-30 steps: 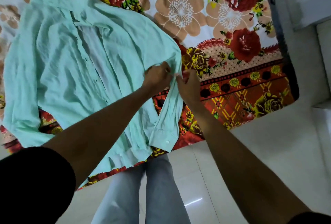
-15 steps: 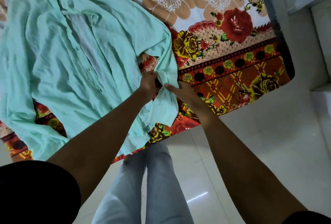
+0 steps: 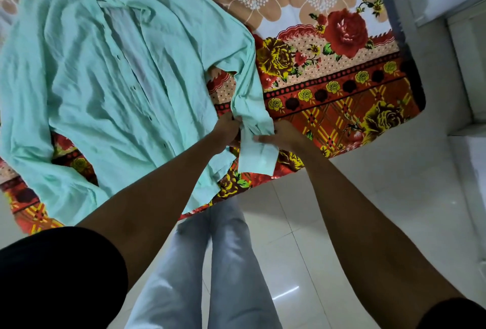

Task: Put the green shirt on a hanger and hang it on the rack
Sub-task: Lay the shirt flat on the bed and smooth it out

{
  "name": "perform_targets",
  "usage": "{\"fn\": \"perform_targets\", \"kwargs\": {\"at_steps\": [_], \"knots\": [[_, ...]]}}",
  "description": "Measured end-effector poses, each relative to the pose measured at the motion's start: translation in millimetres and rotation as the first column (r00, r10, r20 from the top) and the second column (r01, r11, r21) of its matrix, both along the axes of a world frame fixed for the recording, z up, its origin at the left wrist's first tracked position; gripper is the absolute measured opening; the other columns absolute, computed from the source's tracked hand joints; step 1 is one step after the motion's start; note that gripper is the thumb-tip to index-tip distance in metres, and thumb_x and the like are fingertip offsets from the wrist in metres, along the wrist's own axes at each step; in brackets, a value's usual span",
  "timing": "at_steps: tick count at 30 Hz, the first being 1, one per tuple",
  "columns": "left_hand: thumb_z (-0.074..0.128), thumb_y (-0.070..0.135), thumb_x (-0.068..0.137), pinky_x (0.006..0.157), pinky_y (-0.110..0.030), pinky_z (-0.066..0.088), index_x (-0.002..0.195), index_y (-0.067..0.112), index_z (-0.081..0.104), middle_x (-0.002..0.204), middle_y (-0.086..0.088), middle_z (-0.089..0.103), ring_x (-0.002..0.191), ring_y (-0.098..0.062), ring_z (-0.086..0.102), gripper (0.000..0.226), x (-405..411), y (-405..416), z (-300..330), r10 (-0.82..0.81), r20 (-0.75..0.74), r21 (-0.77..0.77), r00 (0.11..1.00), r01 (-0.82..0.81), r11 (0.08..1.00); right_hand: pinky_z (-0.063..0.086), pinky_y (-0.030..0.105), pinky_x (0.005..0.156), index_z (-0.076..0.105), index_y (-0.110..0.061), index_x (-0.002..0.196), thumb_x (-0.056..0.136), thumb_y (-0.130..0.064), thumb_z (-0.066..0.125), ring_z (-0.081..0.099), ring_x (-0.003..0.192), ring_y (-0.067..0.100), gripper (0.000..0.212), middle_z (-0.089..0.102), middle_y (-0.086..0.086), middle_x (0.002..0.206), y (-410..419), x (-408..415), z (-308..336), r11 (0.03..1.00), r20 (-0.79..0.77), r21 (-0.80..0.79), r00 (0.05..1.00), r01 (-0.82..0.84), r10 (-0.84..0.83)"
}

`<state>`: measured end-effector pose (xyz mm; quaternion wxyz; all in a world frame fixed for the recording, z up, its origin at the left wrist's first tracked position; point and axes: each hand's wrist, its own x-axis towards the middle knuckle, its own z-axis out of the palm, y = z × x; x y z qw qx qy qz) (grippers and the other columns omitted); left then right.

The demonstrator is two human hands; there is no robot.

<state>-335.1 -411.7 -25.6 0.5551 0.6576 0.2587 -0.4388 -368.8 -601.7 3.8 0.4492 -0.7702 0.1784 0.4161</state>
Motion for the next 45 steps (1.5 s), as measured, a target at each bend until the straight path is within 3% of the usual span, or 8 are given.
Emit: {"fn": "perform_targets", "kwargs": {"at_steps": [5, 10, 16, 24, 30, 36, 41, 45], "knots": [[0.038, 0.024, 0.110, 0.052, -0.044, 0.062, 0.132, 0.008, 0.042, 0.114, -0.023, 0.064, 0.072, -0.035, 0.071, 0.028, -12, -6, 4, 0.120, -0.136, -0.054, 0.983, -0.129, 0.990, 0.050, 0.034, 0.077, 0.069, -0.004, 0.116, 0.088, -0.027, 0.079, 0.069, 0.098, 0.025, 0.038, 0.074, 0.006, 0.103, -3, -8, -1, 0.978, 0.099, -0.203, 0.993, -0.046, 0.067], [0.067, 0.023, 0.096, 0.061, -0.053, 0.063, 0.109, 0.004, 0.054, 0.106, -0.022, 0.067, 0.072, -0.041, 0.074, 0.026, -12, 3, 7, -0.055, 0.206, 0.244, 0.977, 0.003, 0.970, 0.049, 0.046, 0.096, 0.055, -0.005, 0.128, 0.085, -0.029, 0.080, 0.055, 0.119, 0.034, 0.055, 0.059, 0.017, 0.127, 25, -10, 8, 0.858, 0.264, -0.514, 0.953, 0.008, 0.149], [0.063, 0.016, 0.093, 0.073, -0.038, 0.056, 0.103, 0.005, 0.062, 0.091, -0.015, 0.074, 0.083, -0.034, 0.071, 0.016, 20, 60, 30, -0.021, 0.591, 0.395, 0.806, -0.267, 0.879, 0.047, 0.050, 0.101, 0.057, -0.005, 0.133, 0.096, -0.014, 0.056, 0.055, 0.126, 0.035, 0.039, 0.058, 0.016, 0.134, 116, 38, 15, 0.847, 0.592, -0.519, 0.667, -0.115, 0.453], [0.066, 0.010, 0.090, 0.096, -0.043, 0.052, 0.133, 0.002, 0.055, 0.126, -0.019, 0.064, 0.109, -0.034, 0.065, 0.045, 86, 153, 9, 0.058, 0.564, 0.437, 0.824, -0.357, 0.825, 0.026, 0.041, 0.125, 0.038, -0.005, 0.154, 0.092, 0.000, 0.054, 0.026, 0.156, 0.030, 0.064, 0.032, 0.015, 0.164, 213, 163, -9, 0.656, 0.522, -0.578, 0.398, -0.486, 0.755], [0.079, 0.029, 0.085, 0.092, -0.030, 0.050, 0.143, 0.008, 0.048, 0.117, -0.007, 0.065, 0.106, -0.022, 0.061, 0.069, 137, 165, 0, 0.162, 0.518, 0.340, 0.840, -0.375, 0.862, 0.042, 0.048, 0.112, 0.021, -0.014, 0.162, 0.097, -0.008, 0.059, 0.038, 0.149, 0.034, 0.076, 0.021, 0.009, 0.169, 234, 239, -14, 0.595, 0.366, -0.546, 0.471, -0.590, 0.803], [0.065, 0.016, 0.088, 0.056, -0.025, 0.040, 0.078, 0.012, 0.060, 0.071, 0.001, 0.055, 0.070, -0.019, 0.054, 0.012, 166, 164, -2, 0.190, 0.431, 0.321, 0.882, -0.347, 0.882, 0.041, 0.042, 0.116, 0.044, -0.006, 0.149, 0.089, -0.002, 0.062, 0.054, 0.134, 0.031, 0.063, 0.052, 0.017, 0.150, 243, 281, -13, 0.765, 0.391, -0.388, 0.660, -0.514, 0.642], [0.058, 0.019, 0.094, 0.065, -0.029, 0.040, 0.097, 0.010, 0.056, 0.093, -0.005, 0.057, 0.082, -0.020, 0.053, 0.009, 154, 164, -3, 0.494, 0.314, 0.083, 0.811, -0.542, 0.836, 0.038, 0.036, 0.117, 0.041, -0.005, 0.153, 0.093, 0.005, 0.051, 0.053, 0.134, 0.033, 0.061, 0.047, 0.017, 0.150, 242, 293, -16, 0.797, 0.364, -0.354, 0.713, -0.489, 0.599], [0.084, 0.029, 0.081, 0.068, -0.026, 0.050, 0.118, 0.008, 0.058, 0.103, 0.001, 0.063, 0.090, -0.016, 0.063, 0.050, 129, 163, 2, 0.490, 0.260, 0.065, 0.832, -0.521, 0.851, 0.036, 0.035, 0.119, 0.036, -0.006, 0.155, 0.091, -0.012, 0.073, 0.048, 0.138, 0.032, 0.075, 0.033, 0.015, 0.156, 244, 293, -21, 0.728, 0.318, -0.355, 0.656, -0.587, 0.684]]}}
